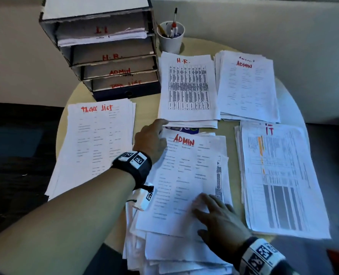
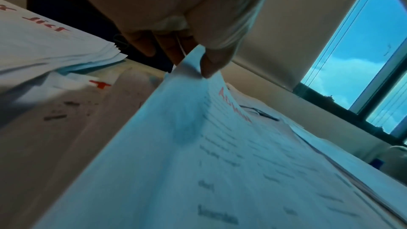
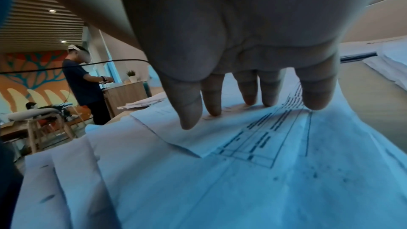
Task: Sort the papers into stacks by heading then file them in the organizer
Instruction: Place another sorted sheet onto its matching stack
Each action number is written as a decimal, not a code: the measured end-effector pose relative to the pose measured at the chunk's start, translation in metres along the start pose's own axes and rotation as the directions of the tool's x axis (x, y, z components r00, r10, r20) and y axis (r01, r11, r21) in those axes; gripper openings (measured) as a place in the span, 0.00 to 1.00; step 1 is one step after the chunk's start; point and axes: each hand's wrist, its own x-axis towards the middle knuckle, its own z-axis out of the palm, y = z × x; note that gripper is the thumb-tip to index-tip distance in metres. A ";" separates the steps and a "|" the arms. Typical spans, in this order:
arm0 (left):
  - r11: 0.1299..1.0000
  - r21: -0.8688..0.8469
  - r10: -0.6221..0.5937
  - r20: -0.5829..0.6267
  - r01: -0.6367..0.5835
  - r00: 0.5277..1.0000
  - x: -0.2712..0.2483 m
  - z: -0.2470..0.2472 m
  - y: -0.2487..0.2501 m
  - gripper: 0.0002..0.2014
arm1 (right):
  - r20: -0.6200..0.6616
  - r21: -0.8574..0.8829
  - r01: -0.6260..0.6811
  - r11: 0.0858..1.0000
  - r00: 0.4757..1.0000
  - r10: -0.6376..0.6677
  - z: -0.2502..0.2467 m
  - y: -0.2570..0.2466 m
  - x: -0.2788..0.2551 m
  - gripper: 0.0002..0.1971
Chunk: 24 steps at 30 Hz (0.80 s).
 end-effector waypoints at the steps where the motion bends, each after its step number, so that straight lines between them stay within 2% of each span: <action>1: 0.997 -0.083 0.007 -0.019 -0.008 1.000 -0.004 -0.003 0.002 0.23 | -0.031 0.043 0.006 0.999 1.000 -0.005 0.000 0.002 0.000 0.24; 4: 0.986 -0.162 0.032 -0.071 -0.043 0.997 -0.015 -0.015 0.004 0.13 | -0.196 0.275 -0.020 0.961 0.978 0.077 -0.010 0.009 0.002 0.18; 6: 0.954 -0.297 0.023 -0.066 -0.042 0.998 -0.023 -0.027 0.004 0.12 | -0.292 0.489 -0.106 0.866 0.915 0.277 -0.017 0.021 0.010 0.22; 8: 0.887 -0.461 0.022 -0.039 -0.038 0.999 -0.038 -0.043 0.007 0.16 | -0.307 0.694 -0.179 0.697 0.802 0.512 -0.029 0.034 0.020 0.34; 9: 0.851 -0.524 0.035 -0.026 -0.044 0.999 -0.048 -0.051 0.009 0.18 | -0.270 0.796 -0.152 0.586 0.777 0.569 -0.036 0.038 0.023 0.37; 10: 0.813 -0.581 0.054 -0.002 -0.045 0.999 -0.058 -0.058 0.011 0.18 | -0.236 0.886 -0.067 0.459 0.786 0.571 -0.044 0.041 0.025 0.37; 11: 0.770 -0.637 0.075 0.034 -0.036 0.997 -0.069 -0.063 0.011 0.17 | -0.213 0.944 0.024 0.330 0.806 0.552 -0.052 0.042 0.026 0.33; 12: 0.727 -0.686 0.094 0.079 -0.014 0.992 -0.079 -0.067 0.011 0.17 | -0.200 0.966 0.081 0.244 0.835 0.513 -0.057 0.043 0.024 0.26; 13: 0.699 -0.715 0.102 0.127 0.020 0.987 -0.086 -0.069 0.008 0.17 | -0.219 0.958 0.098 0.270 0.857 0.466 -0.059 0.045 0.021 0.18; 15: 0.656 -0.745 0.101 0.246 0.121 0.964 -0.090 -0.072 -0.002 0.15 | -0.236 0.932 0.085 0.352 0.880 0.413 -0.056 0.049 0.015 0.10; 16: 0.625 -0.756 0.086 0.313 0.193 0.946 -0.089 -0.073 -0.008 0.13 | -0.235 0.924 0.079 0.373 0.888 0.395 -0.052 0.055 0.012 0.13; 17: 0.589 -0.766 0.061 0.360 0.258 0.931 -0.085 -0.072 -0.014 0.12 | -0.222 0.935 0.075 0.346 0.885 0.409 -0.048 0.060 0.007 0.23; 18: 0.593 -0.748 0.005 0.374 0.299 0.927 -0.080 -0.067 -0.019 0.13 | -0.195 0.957 0.075 0.281 0.880 0.432 -0.044 0.065 0.003 0.27; 19: 0.674 -0.676 -0.073 0.341 0.298 0.937 -0.073 -0.060 -0.024 0.14 | -0.159 0.973 0.062 0.224 0.881 0.446 -0.041 0.068 0.000 0.21; 21: 0.919 -0.332 -0.163 0.173 0.213 0.971 -0.055 -0.042 -0.030 0.09 | -0.112 0.988 0.052 0.146 0.887 0.448 -0.040 0.071 -0.006 0.04; 22: 0.979 -0.143 -0.129 0.126 0.146 0.984 -0.046 -0.033 -0.029 0.08 | -0.084 0.991 0.025 0.134 0.888 0.451 -0.038 0.071 -0.007 0.03; 24: 0.994 0.097 0.035 0.157 -0.051 0.987 -0.025 -0.016 -0.027 0.19 | -0.057 0.981 -0.034 0.189 0.890 0.453 -0.025 0.074 -0.006 0.20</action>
